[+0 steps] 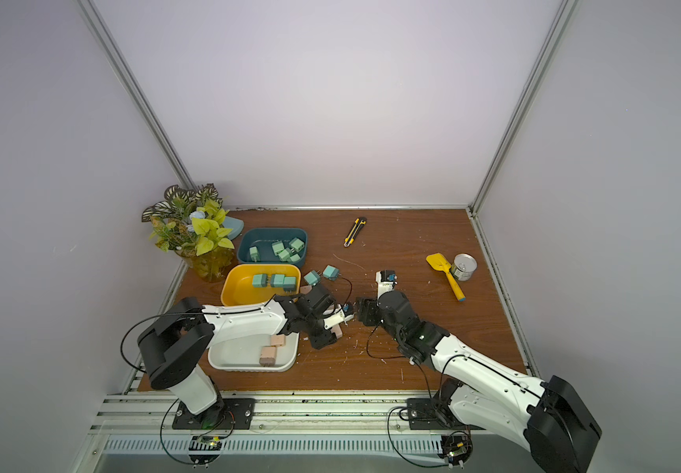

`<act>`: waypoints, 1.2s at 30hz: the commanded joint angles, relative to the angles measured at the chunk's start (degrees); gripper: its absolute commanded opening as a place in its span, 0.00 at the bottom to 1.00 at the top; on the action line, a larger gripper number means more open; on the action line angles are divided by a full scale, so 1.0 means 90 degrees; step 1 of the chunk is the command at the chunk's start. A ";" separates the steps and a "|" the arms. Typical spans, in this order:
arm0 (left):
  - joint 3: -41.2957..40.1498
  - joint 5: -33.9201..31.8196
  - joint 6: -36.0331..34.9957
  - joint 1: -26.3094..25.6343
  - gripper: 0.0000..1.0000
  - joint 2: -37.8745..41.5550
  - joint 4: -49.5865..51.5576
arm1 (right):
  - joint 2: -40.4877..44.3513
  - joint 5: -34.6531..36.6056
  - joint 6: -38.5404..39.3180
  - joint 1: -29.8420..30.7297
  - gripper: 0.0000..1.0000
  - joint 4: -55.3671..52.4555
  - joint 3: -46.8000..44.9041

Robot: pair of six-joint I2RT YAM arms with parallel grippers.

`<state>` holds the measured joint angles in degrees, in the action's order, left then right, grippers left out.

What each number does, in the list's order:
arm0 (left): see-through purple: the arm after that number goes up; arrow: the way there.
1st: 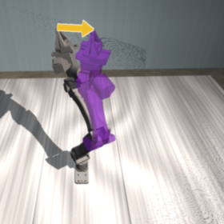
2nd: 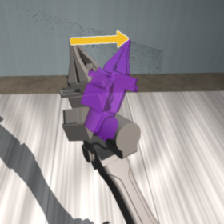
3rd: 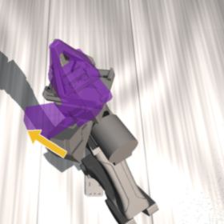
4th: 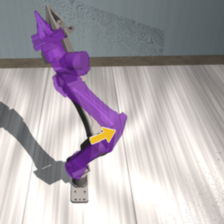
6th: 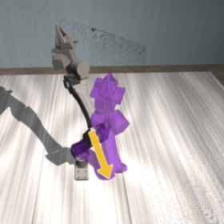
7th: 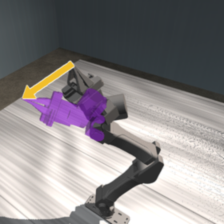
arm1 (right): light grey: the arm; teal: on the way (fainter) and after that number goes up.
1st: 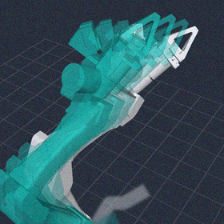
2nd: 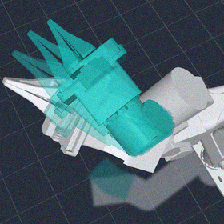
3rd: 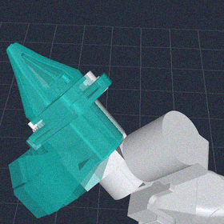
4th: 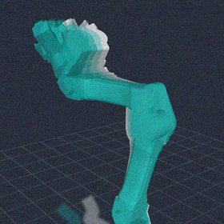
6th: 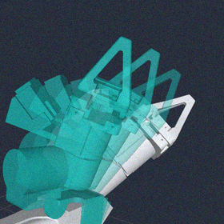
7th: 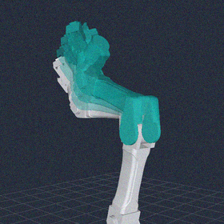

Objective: Place the plugs by color into the storage box
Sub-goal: Pick up the plug from the center of the board.

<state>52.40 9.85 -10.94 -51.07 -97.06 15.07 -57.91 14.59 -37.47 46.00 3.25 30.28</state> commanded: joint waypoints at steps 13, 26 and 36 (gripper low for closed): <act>0.0146 -0.0171 -0.0064 -0.0029 0.47 0.0183 0.0075 | 0.0323 -0.0078 -0.0081 -0.0011 0.69 -0.0196 0.0085; 0.0095 -0.0268 -0.0055 -0.0030 0.44 0.0426 0.0018 | 0.0990 -0.0069 -0.0247 -0.0013 0.68 0.0147 -0.0562; -0.0050 -0.0360 0.0118 -0.0030 0.45 0.0890 0.0008 | 0.0766 -0.0846 0.0189 -0.0015 0.65 0.0504 -0.0422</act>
<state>52.53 7.31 -10.79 -51.07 -91.15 14.83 -50.57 11.03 -38.06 46.00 4.29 24.58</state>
